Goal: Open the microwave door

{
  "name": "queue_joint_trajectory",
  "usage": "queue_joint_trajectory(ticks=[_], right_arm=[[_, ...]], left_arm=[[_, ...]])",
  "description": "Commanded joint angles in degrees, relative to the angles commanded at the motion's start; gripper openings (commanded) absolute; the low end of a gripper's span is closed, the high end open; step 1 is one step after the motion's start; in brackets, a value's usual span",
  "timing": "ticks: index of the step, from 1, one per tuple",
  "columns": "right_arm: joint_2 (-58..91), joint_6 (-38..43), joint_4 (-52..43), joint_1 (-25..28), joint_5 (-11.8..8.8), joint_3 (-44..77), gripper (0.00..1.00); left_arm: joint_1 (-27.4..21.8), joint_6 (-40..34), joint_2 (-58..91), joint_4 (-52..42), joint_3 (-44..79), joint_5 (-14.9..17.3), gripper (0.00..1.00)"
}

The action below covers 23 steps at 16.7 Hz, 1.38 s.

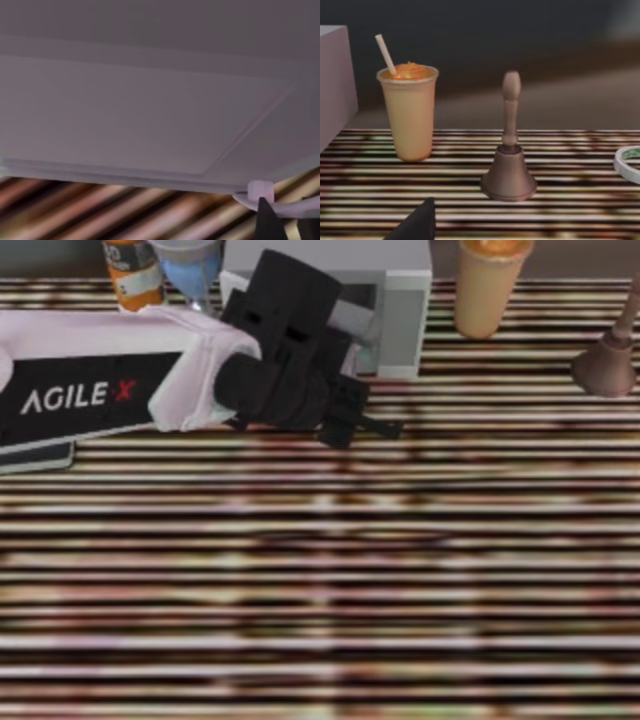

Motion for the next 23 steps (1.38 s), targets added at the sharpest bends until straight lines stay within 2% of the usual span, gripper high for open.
queue_joint_trajectory(ticks=[9, 23], right_arm=[[0.0, 0.0, 0.0, 0.0, 0.0, 0.0, 1.0], [0.0, 0.0, 0.0, 0.0, 0.0, 0.0, 1.0]], left_arm=[[0.8, 2.3, -1.1, 0.4, -1.5, 2.0, 0.0], [0.8, 2.3, -1.1, 0.4, -1.5, 2.0, 0.0]])
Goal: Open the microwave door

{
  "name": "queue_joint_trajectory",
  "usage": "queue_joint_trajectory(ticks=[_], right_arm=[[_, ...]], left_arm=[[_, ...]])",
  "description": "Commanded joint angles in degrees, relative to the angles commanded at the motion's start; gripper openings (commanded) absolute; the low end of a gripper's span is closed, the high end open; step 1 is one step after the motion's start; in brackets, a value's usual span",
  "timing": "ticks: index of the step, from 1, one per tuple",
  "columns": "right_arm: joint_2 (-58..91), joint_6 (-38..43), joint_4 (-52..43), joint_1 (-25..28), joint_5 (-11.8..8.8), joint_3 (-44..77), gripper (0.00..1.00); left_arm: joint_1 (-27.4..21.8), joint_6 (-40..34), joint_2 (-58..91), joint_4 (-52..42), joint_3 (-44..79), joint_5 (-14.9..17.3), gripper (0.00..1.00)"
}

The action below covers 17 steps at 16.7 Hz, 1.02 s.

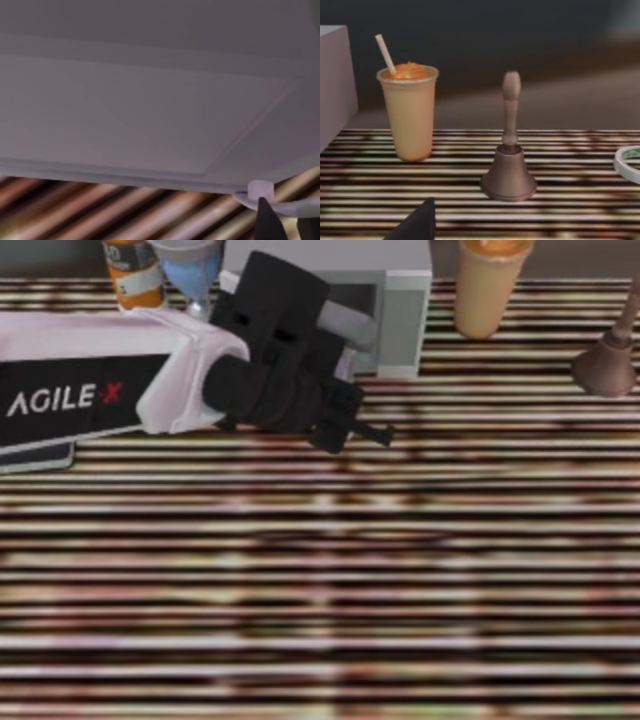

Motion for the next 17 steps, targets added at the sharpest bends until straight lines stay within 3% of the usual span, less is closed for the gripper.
queue_joint_trajectory(ticks=[10, 17], right_arm=[[0.0, 0.0, 0.0, 0.0, 0.0, 0.0, 1.0], [0.0, 0.0, 0.0, 0.0, 0.0, 0.0, 1.0]], left_arm=[[0.0, 0.0, 0.0, 0.0, 0.0, 0.0, 0.0], [0.9, 2.4, -1.1, 0.3, -1.4, 2.0, 0.0]])
